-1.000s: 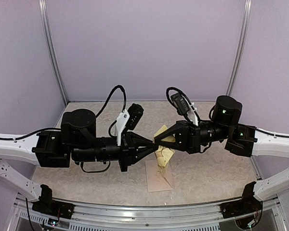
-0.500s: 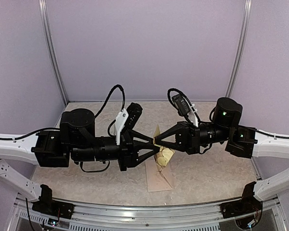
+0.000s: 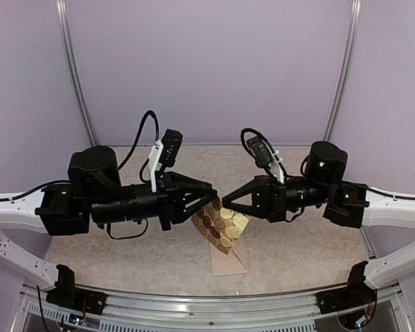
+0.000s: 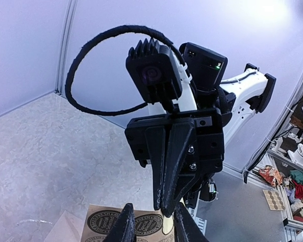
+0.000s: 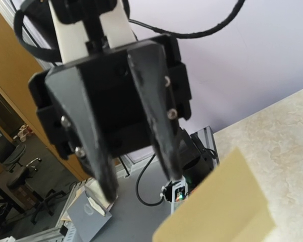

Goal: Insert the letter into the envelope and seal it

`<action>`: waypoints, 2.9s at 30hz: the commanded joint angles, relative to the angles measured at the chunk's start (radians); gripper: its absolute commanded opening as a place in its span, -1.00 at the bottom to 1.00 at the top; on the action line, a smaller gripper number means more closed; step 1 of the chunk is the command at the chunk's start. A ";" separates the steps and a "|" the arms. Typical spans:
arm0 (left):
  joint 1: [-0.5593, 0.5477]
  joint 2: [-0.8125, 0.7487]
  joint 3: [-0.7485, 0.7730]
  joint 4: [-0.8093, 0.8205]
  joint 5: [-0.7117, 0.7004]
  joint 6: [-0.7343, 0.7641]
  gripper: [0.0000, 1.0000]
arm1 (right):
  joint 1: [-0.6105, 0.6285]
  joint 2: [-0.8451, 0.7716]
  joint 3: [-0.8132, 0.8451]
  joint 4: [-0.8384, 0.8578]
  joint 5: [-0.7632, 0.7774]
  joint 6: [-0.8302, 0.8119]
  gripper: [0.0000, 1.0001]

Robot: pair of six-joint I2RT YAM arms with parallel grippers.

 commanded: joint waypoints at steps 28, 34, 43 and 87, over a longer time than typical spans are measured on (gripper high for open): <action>0.045 0.035 -0.015 0.058 0.132 -0.070 -0.60 | 0.008 -0.032 -0.017 0.005 -0.003 0.007 -1.00; 0.045 0.048 -0.011 0.055 0.153 -0.075 -0.58 | 0.009 -0.035 -0.016 0.003 -0.002 0.008 -1.00; 0.047 0.060 -0.009 0.050 0.151 -0.079 -0.48 | 0.009 -0.034 -0.014 0.014 -0.012 0.011 -1.00; 0.051 0.077 -0.014 0.045 0.142 -0.087 -0.88 | 0.009 -0.061 -0.034 0.038 -0.013 0.024 -1.00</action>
